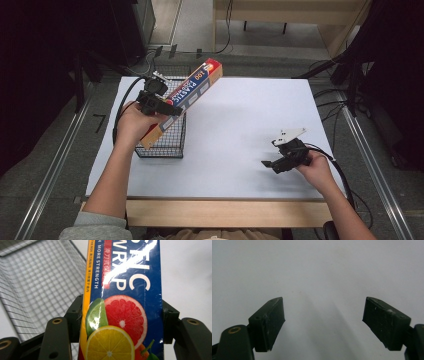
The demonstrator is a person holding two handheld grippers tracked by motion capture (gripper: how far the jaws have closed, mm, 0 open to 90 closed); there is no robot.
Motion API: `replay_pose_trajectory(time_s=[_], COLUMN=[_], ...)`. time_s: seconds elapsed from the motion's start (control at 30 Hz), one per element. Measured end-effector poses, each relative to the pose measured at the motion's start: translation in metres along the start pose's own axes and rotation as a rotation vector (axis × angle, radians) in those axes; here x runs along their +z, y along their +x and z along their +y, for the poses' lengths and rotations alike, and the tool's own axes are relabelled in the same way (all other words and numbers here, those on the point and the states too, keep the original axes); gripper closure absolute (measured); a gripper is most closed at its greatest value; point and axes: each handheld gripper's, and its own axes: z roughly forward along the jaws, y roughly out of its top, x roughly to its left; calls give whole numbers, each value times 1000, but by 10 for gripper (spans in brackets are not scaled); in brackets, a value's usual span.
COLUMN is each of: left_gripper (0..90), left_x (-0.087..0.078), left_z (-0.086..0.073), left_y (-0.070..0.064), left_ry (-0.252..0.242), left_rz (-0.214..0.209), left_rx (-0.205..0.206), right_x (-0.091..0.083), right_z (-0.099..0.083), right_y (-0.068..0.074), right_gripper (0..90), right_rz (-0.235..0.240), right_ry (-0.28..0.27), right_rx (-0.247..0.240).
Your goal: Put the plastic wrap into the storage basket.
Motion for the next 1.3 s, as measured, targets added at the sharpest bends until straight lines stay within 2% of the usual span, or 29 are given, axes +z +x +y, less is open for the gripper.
replay_pose_trajectory(time_s=[0.07,0.13,0.2,0.23,0.3,0.4,0.5,0.7,0.77,0.83,1.03,1.1,1.3], left_gripper=[396,396,396,396,396,396,396,395,395,395,394,393,393], left_x=[2,4,6,6,9,12,14,18,21,23,34,39,48], left_z=[2,4,6,7,9,10,11,14,16,17,21,22,19], left_y=[6,11,17,18,21,31,39,44,44,43,41,41,39], left_ry=[-4,5,23,32,45,42,42,49,49,50,72,77,84], left_rz=[0,22,20,32,70,92,104,135,135,139,205,212,228], left_rx=[-28,-54,-100,-120,-134,-203,-249,-284,-311,-317,-377,-400,-405], right_x=[1,2,2,2,3,3,4,4,4,4,4,3,3], right_z=[0,0,0,0,0,0,-1,-1,-1,-1,0,0,0], right_y=[0,1,0,0,0,0,1,0,0,0,1,1,1], right_gripper=[180,180,180,180,180,180,180,180,180,180,180,180,180], right_rz=[6,7,11,9,13,16,17,16,19,19,19,20,22], right_ry=[6,12,10,10,13,22,22,25,23,23,23,20,17], right_rx=[1,1,2,1,3,0,-4,-2,-5,-6,-5,-4,-7])
